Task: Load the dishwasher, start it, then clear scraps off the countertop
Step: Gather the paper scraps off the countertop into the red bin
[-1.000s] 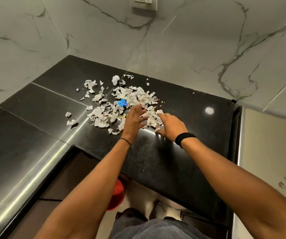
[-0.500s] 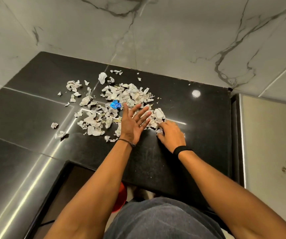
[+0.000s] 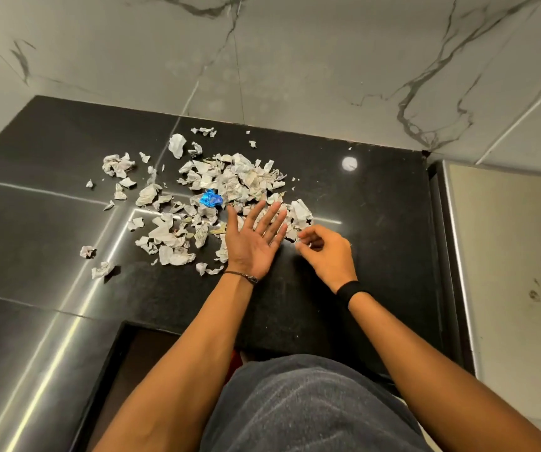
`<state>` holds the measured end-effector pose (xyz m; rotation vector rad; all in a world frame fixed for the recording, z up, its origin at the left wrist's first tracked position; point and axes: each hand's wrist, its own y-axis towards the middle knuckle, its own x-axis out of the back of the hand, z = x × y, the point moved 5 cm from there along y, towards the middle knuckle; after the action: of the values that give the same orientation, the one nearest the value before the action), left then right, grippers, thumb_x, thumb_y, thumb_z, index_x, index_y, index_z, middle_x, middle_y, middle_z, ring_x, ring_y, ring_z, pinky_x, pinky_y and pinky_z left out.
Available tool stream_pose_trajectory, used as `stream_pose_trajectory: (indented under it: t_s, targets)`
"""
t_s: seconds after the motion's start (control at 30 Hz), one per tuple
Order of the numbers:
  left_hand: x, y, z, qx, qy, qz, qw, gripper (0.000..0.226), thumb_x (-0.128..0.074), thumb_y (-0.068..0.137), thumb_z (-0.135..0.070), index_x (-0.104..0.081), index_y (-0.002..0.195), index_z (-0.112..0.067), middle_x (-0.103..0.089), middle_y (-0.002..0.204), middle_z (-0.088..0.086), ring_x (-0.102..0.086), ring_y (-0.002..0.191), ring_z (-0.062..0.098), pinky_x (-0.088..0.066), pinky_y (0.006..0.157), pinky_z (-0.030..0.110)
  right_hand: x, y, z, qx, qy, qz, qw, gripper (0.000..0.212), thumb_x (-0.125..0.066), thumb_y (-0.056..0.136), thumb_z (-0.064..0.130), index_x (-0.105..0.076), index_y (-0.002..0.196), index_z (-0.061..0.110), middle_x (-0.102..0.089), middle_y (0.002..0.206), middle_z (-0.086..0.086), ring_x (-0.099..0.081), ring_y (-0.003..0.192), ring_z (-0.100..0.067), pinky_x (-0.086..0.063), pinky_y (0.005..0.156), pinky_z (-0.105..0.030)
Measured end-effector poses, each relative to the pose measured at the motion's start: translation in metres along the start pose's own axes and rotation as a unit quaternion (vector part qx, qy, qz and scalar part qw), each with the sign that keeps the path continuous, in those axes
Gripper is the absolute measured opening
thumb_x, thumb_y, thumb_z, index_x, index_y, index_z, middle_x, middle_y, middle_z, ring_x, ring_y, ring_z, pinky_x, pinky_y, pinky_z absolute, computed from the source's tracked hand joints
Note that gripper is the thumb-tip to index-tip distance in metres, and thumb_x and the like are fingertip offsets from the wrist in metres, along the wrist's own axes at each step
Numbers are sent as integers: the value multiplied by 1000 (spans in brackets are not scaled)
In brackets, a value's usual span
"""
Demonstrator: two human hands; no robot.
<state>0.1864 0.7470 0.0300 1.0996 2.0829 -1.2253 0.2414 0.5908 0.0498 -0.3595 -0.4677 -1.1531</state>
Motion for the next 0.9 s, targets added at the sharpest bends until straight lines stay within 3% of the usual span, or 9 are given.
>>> stream_pose_trajectory:
  t_s: [0.13,0.4,0.5,0.63,0.73,0.8,0.9]
  targets:
    - [3,2,7,15,-21,8,1000,84,-46,91,-75,-48,147,-12,-60,141,15,-56,133,34,-33,119,48,-7,4,31,19,104,28,994,18,-79,81,10,-73,96,17,-72,88,4,-68,82,-6,-53,77,-17]
    - [0,9,11,22,-67,37,997,86,-40,92,-75,-45,149,-11,-57,144,19,-54,134,36,-40,113,53,-29,11,52,49,95,103,989,25,-81,82,14,-71,105,17,-73,95,7,-67,90,-3,-53,83,-16]
    - [1,12,9,15,-87,41,995,87,-40,93,-75,-45,150,-10,-53,147,19,-52,136,36,-34,117,54,-32,12,56,67,72,129,987,24,-79,84,17,-72,107,19,-73,98,10,-67,93,0,-51,82,-13]
    - [4,13,3,9,-113,37,993,85,-43,94,-74,-47,149,-10,-55,146,16,-54,135,34,-43,111,46,-16,24,55,95,58,76,991,17,-74,87,17,-73,103,22,-73,99,12,-66,95,-3,-50,83,-16]
    - [4,12,-1,7,-152,34,988,81,-53,94,-67,-47,148,-7,-55,145,19,-53,135,36,-36,118,49,4,43,44,73,39,19,996,13,-71,89,14,-73,100,20,-73,97,11,-66,89,-3,-51,76,-15]
    - [4,12,-3,2,-155,29,987,81,-56,94,-64,-46,149,-6,-55,145,20,-52,135,37,-31,121,50,13,57,30,59,1,-10,998,14,-71,87,13,-72,100,20,-72,98,9,-65,88,-5,-55,81,-24]
    - [3,12,-6,-4,-149,29,988,80,-56,94,-64,-47,149,-7,-55,145,20,-53,135,37,-31,121,50,14,73,12,50,-102,-11,993,25,-74,85,24,-69,110,25,-67,109,6,-62,100,-14,-51,94,-36]
